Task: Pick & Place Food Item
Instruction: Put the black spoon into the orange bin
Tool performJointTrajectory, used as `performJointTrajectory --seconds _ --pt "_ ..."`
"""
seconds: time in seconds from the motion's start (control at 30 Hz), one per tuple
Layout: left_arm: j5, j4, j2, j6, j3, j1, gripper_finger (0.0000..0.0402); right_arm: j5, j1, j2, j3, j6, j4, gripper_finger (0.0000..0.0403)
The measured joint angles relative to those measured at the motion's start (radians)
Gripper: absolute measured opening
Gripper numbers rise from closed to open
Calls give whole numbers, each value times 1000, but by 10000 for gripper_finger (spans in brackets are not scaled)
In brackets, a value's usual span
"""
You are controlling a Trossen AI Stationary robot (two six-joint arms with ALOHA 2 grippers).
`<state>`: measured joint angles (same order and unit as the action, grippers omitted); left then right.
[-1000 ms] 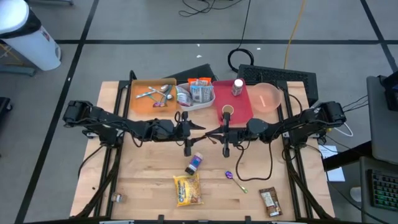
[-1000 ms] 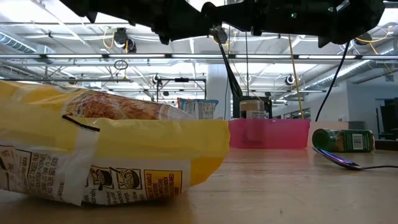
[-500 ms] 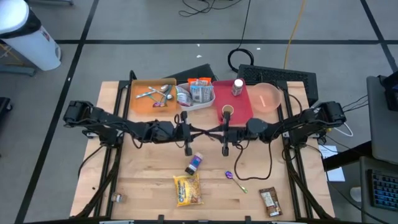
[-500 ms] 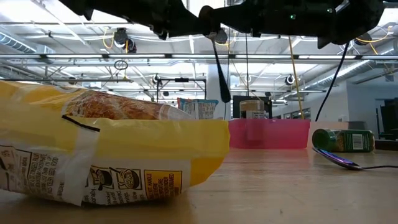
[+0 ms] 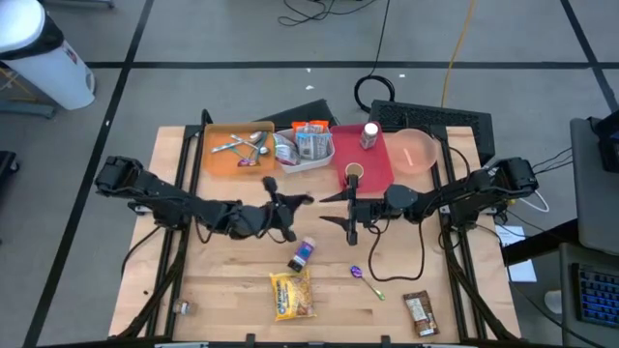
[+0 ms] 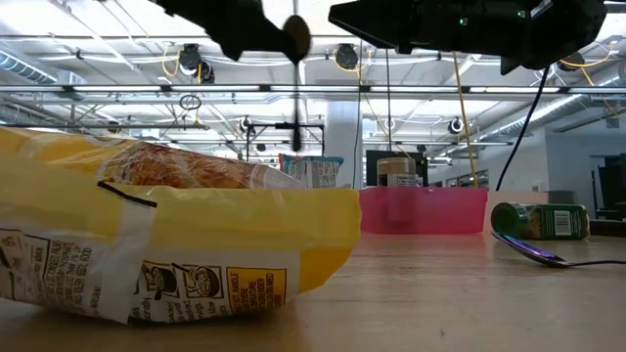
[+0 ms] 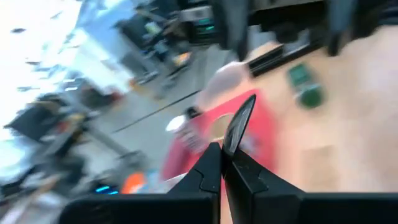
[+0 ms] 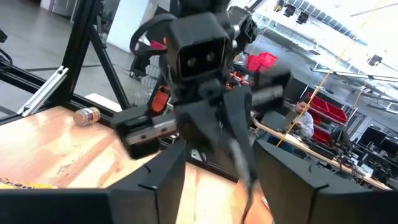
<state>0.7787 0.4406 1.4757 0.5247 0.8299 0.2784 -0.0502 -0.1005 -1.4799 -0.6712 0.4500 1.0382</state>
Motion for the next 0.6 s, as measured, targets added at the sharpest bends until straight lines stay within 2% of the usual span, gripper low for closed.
performJointTrajectory --seconds 0.13,0.23,0.33,0.47,0.6 --pt "231 -75 -52 52 -1 51 5 -1 0 0 0 0 1 203" --pt "320 -184 -105 28 -1 73 4 -2 0 0 0 0 1 207" --pt "346 -353 -180 -70 -2 83 4 -3 0 0 0 0 1 206" --pt "326 -614 -295 -248 -2 69 4 -4 0 0 0 0 1 202" --pt "251 -707 -393 -309 -26 42 3 -4 0 0 0 0 1 203"
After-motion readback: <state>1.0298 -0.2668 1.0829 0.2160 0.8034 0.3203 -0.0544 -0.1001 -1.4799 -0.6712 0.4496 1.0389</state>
